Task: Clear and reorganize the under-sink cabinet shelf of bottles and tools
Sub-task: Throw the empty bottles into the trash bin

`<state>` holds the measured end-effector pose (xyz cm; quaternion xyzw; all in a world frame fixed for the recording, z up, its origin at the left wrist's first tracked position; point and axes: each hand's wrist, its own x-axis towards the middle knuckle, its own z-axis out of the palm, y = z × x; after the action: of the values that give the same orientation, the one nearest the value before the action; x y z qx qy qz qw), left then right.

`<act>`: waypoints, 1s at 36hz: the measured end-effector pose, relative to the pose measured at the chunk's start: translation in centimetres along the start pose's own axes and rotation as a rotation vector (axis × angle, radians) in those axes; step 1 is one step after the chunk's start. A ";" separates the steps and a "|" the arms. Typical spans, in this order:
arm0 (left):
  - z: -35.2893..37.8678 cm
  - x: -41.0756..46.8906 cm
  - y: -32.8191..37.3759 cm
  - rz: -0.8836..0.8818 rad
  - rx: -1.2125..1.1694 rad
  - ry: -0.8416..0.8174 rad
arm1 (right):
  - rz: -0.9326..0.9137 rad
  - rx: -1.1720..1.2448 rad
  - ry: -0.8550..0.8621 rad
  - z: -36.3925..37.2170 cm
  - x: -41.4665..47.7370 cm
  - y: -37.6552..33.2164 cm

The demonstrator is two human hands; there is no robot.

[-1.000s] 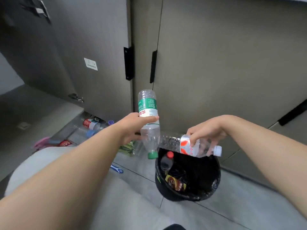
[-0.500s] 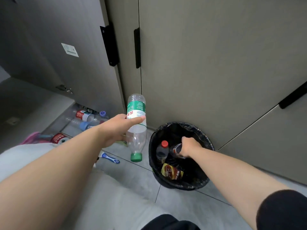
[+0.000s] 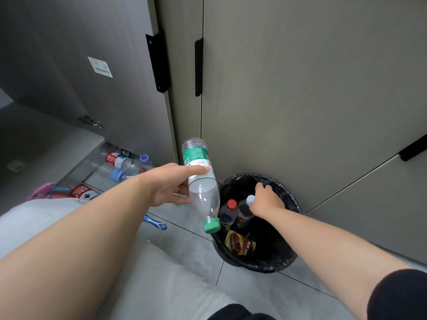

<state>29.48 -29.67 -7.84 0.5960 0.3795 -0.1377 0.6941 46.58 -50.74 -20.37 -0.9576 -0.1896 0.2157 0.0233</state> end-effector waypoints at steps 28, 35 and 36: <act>0.5 -1.9 0.0 0.091 0.090 0.281 | -0.102 -0.194 -0.706 -12.7 -5.7 1.8; 0.7 -2.0 -0.5 0.080 0.135 0.223 | -0.091 -0.493 -0.510 -7.9 -5.8 2.2; 0.6 -1.9 -0.6 0.080 0.136 0.225 | -0.128 -0.536 -0.438 -6.9 -5.9 2.2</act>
<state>28.02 -30.85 -6.94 0.6677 0.4207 -0.0678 0.6104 45.32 -54.72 -12.01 -0.8469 -0.2998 0.3565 -0.2565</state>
